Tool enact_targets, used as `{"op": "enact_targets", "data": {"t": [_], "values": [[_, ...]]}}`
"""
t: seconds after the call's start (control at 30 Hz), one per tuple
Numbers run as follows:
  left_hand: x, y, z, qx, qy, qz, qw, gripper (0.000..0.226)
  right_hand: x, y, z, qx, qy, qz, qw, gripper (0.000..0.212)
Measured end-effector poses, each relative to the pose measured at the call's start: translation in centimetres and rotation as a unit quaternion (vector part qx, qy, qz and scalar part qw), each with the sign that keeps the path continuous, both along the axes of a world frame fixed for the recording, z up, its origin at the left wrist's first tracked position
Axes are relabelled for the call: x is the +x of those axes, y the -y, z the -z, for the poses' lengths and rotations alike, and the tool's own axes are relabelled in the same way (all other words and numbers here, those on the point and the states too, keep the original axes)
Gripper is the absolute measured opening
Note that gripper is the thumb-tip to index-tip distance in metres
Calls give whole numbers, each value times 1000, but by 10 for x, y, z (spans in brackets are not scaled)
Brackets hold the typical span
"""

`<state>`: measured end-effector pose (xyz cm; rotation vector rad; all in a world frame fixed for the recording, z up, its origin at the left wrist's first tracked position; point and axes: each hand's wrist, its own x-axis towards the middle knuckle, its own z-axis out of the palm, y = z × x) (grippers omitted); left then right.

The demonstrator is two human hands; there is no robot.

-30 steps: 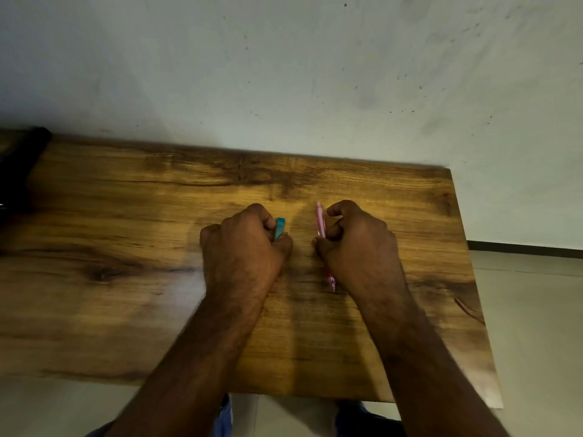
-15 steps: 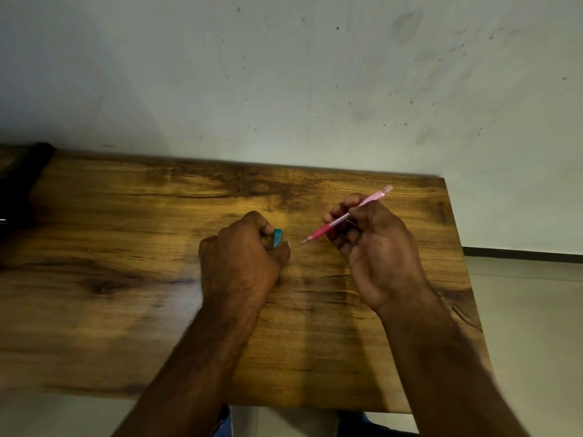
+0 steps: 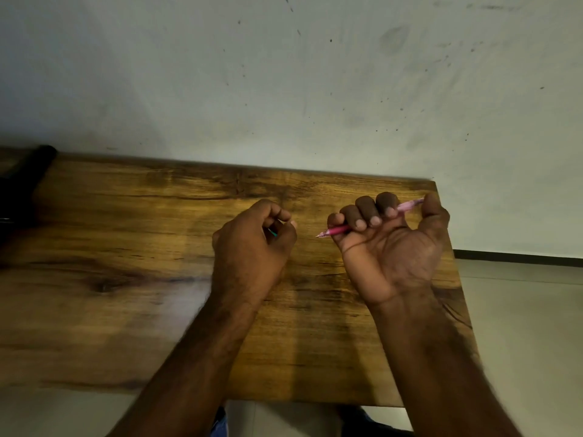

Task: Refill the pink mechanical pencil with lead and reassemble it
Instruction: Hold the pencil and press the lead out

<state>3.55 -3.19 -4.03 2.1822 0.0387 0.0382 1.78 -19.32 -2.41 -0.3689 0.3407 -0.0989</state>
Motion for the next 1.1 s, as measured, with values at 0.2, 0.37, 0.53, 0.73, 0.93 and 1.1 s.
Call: {"op": "enact_targets", "data": {"t": [0.2, 0.37, 0.53, 0.73, 0.93, 1.1], "values": [[-1, -5, 1, 3, -1, 11, 1000, 7, 2, -4, -1, 13, -1, 12, 1000, 53], [0, -5, 3, 7, -3, 14, 1000, 6, 2, -4, -2, 17, 12, 22, 1000, 47], [1, -6, 9, 11, -2, 22, 1000, 5, 3, 0, 0, 29, 13, 34, 999, 54], [2, -6, 12, 14, -6, 34, 999, 5, 5, 0, 2, 34, 13, 35, 999, 54], [2, -7, 15, 7, -5, 45, 999, 3, 5, 3, 3, 53, 16, 37, 998, 53], [3, -6, 20, 7, -4, 50, 999, 3, 5, -1, 3, 62, 8, 46, 997, 54]]}}
